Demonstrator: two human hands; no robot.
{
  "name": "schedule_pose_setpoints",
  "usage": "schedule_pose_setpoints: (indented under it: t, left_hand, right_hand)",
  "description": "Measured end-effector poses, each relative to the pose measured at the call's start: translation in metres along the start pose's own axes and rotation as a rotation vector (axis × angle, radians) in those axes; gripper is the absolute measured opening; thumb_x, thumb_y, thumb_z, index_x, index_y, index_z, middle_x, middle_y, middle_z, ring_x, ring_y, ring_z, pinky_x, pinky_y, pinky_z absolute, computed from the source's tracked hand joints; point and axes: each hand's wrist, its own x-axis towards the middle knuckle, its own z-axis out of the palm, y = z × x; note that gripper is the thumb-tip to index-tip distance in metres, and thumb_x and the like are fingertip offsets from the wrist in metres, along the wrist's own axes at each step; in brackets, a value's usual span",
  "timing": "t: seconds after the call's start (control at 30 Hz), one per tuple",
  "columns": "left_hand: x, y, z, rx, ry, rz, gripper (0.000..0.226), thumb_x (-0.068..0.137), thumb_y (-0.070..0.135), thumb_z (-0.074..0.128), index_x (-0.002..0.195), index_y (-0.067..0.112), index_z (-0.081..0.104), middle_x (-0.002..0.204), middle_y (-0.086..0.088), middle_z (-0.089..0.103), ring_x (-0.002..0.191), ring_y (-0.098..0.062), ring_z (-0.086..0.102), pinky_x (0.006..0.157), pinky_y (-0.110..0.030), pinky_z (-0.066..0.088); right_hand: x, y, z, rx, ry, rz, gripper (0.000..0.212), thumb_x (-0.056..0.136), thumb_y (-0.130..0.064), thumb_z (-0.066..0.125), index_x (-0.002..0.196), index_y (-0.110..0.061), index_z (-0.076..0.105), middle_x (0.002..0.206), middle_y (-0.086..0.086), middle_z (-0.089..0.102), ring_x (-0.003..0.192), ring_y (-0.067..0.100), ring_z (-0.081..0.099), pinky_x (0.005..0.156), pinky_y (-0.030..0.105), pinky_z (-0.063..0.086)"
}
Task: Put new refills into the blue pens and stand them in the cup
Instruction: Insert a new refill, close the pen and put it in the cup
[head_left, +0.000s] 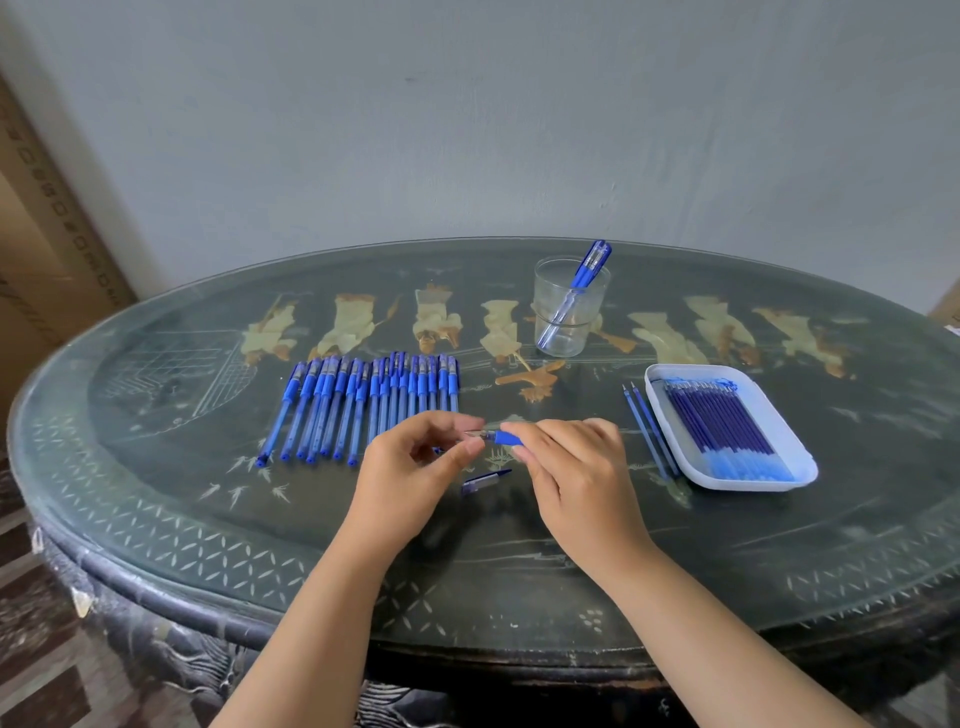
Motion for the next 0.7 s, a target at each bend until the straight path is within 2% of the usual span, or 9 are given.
schedule_pose_setpoints:
  t: [0.07, 0.13, 0.23, 0.3, 0.37, 0.47, 0.7]
  left_hand:
    - [0.0003, 0.0011, 0.0014, -0.004, 0.021, -0.021, 0.011, 0.081, 0.028, 0.072, 0.091, 0.023, 0.074, 0.085, 0.008, 0.075, 0.079, -0.005, 0.067, 0.074, -0.015, 0.050]
    - [-0.0008, 0.0031, 0.0017, -0.019, 0.011, -0.050, 0.025, 0.075, 0.039, 0.071, 0.093, 0.022, 0.074, 0.085, 0.007, 0.075, 0.079, -0.003, 0.068, 0.073, -0.013, 0.050]
    - [-0.0013, 0.0026, 0.0003, -0.045, -0.040, -0.058, 0.031, 0.077, 0.030, 0.075, 0.107, 0.025, 0.071, 0.094, 0.005, 0.075, 0.087, -0.006, 0.068, 0.077, -0.014, 0.052]
    - [-0.0009, 0.0024, 0.0005, -0.066, -0.037, -0.056, 0.021, 0.082, 0.020, 0.074, 0.102, 0.024, 0.072, 0.093, 0.004, 0.075, 0.089, -0.011, 0.069, 0.078, -0.016, 0.053]
    - [-0.0008, 0.0030, 0.0012, -0.085, -0.005, -0.074, 0.013, 0.080, 0.027, 0.072, 0.092, 0.022, 0.073, 0.088, 0.003, 0.075, 0.086, -0.014, 0.069, 0.077, -0.019, 0.053]
    - [-0.0016, 0.0044, 0.0024, -0.057, 0.006, -0.085, 0.025, 0.075, 0.043, 0.067, 0.087, 0.021, 0.073, 0.085, 0.001, 0.075, 0.084, -0.019, 0.068, 0.080, -0.025, 0.055]
    - [-0.0038, 0.0103, 0.0025, -0.115, 0.001, -0.108, 0.019, 0.080, 0.035, 0.069, 0.091, 0.021, 0.074, 0.086, 0.004, 0.075, 0.081, -0.006, 0.068, 0.076, -0.017, 0.051]
  right_hand:
    - [-0.0003, 0.0001, 0.0000, 0.004, -0.006, -0.001, 0.023, 0.098, -0.019, 0.052, 0.110, -0.017, 0.072, 0.090, -0.010, 0.066, 0.080, 0.013, 0.060, 0.081, 0.032, 0.041]
    - [-0.0006, 0.0000, 0.0006, 0.007, -0.008, 0.000, 0.023, 0.098, -0.019, 0.052, 0.111, -0.017, 0.072, 0.092, -0.010, 0.067, 0.081, 0.013, 0.060, 0.082, 0.033, 0.040]
    - [-0.0006, 0.0001, 0.0007, 0.001, -0.007, 0.000, 0.024, 0.097, -0.019, 0.052, 0.111, -0.017, 0.072, 0.094, -0.009, 0.068, 0.083, 0.012, 0.060, 0.083, 0.032, 0.040]
    - [-0.0003, 0.0002, 0.0001, -0.007, -0.010, -0.006, 0.022, 0.097, -0.018, 0.054, 0.111, -0.017, 0.072, 0.093, -0.010, 0.068, 0.084, 0.011, 0.059, 0.083, 0.031, 0.039]
    - [-0.0003, -0.0001, -0.0002, -0.014, -0.011, -0.013, 0.020, 0.095, -0.016, 0.059, 0.111, -0.017, 0.072, 0.092, -0.010, 0.068, 0.084, 0.010, 0.058, 0.083, 0.031, 0.040]
    - [-0.0001, -0.0006, 0.0000, -0.022, -0.009, -0.016, 0.019, 0.095, -0.016, 0.061, 0.110, -0.017, 0.072, 0.092, -0.010, 0.068, 0.083, 0.010, 0.059, 0.082, 0.032, 0.041]
    - [0.0004, -0.0007, -0.0007, -0.024, 0.001, -0.014, 0.022, 0.097, -0.019, 0.054, 0.110, -0.017, 0.072, 0.093, -0.010, 0.069, 0.081, 0.011, 0.059, 0.083, 0.031, 0.040]
